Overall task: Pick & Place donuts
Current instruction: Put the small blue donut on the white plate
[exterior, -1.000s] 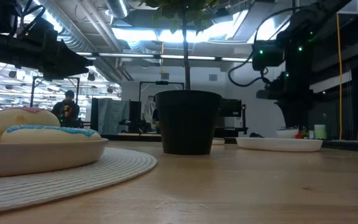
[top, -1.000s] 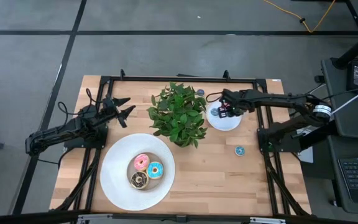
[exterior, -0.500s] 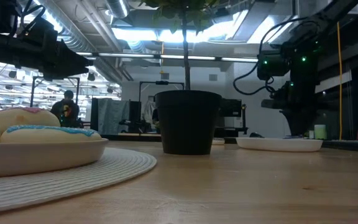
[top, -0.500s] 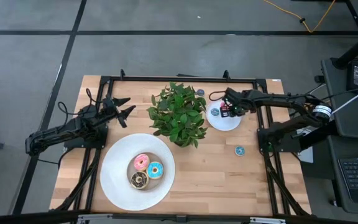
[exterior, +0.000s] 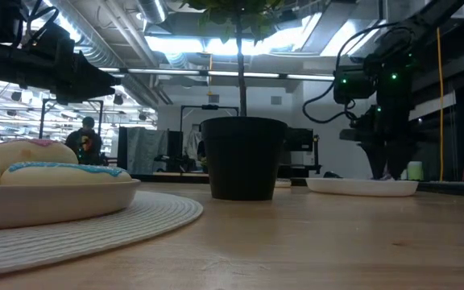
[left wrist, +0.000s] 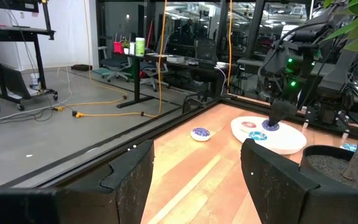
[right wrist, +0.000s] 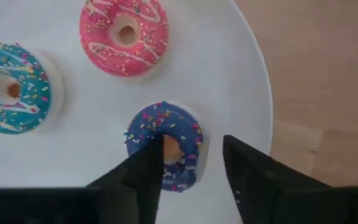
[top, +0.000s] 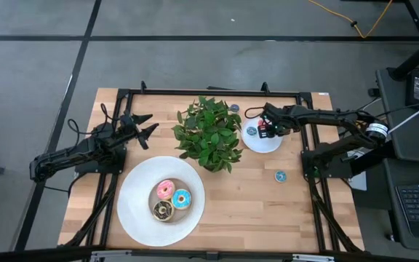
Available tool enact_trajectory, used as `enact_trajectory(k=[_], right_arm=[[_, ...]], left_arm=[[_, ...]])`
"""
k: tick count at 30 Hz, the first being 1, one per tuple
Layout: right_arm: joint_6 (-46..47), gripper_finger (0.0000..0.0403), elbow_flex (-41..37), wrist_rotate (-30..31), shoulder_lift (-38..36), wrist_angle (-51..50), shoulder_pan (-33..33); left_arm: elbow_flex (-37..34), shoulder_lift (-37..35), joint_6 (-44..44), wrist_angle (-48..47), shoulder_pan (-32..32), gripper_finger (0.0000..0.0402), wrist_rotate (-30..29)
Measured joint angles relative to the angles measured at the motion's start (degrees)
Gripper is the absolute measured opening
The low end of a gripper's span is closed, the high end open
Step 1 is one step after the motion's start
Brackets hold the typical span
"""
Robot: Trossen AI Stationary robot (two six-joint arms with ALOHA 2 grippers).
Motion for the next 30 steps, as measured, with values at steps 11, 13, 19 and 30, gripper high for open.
enact_trajectory(k=[11,13,19,30], right_arm=[[-10.33,0.0201,7.25,2.23,0.01,-5.61,-2.61],[-13.39,0.0199,8.69,0.69,0.03,-6.34,-3.63],[-25.71,0.0198,14.44,-1.68,1.27,-6.48,-7.50],[-53.26,0.0198,28.60,-4.33,11.25,-7.03,-13.15]], left_arm=[[0.00,0.01,0.00,0.00,0.02,0.0233,0.00],[0.00,-0.01,0.00,0.00,0.01,0.0233,0.00],[0.00,0.01,-0.02,-0.02,0.00,0.0233,0.00],[0.00,-0.01,-0.02,-0.02,0.00,0.0233,0.00]])
